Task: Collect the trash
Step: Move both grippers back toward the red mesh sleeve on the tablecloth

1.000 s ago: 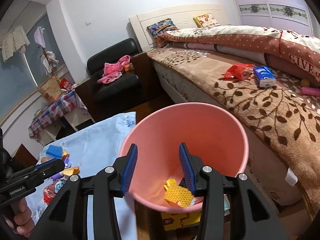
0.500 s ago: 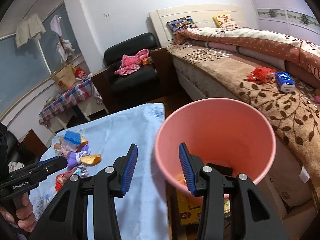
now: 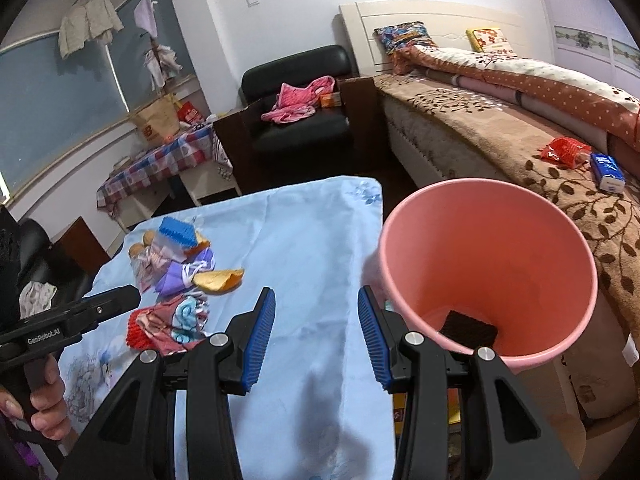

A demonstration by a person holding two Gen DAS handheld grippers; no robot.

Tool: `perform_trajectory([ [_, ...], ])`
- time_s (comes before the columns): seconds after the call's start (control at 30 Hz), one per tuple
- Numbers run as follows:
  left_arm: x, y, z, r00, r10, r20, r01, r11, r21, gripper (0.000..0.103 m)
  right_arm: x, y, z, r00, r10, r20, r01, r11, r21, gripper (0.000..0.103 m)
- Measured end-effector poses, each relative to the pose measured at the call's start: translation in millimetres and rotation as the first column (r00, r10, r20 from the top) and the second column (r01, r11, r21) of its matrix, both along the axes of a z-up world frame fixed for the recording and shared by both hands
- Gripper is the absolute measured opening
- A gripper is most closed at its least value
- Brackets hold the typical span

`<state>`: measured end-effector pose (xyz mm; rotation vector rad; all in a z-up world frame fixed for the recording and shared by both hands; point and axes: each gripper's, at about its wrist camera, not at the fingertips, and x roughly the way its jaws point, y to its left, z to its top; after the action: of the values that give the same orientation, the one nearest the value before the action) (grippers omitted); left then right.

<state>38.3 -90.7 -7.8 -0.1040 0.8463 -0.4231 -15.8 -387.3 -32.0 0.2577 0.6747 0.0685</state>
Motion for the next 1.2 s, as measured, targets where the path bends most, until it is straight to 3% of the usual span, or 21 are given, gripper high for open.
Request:
perform_trajectory([
  [1.2, -7, 62, -30, 0.992, 0.118, -0.043, -0.118, 0.993, 0.008, 0.051, 15, 39, -17, 0.992, 0.112, -0.059, -0.110, 0.993, 0.031, 0.045],
])
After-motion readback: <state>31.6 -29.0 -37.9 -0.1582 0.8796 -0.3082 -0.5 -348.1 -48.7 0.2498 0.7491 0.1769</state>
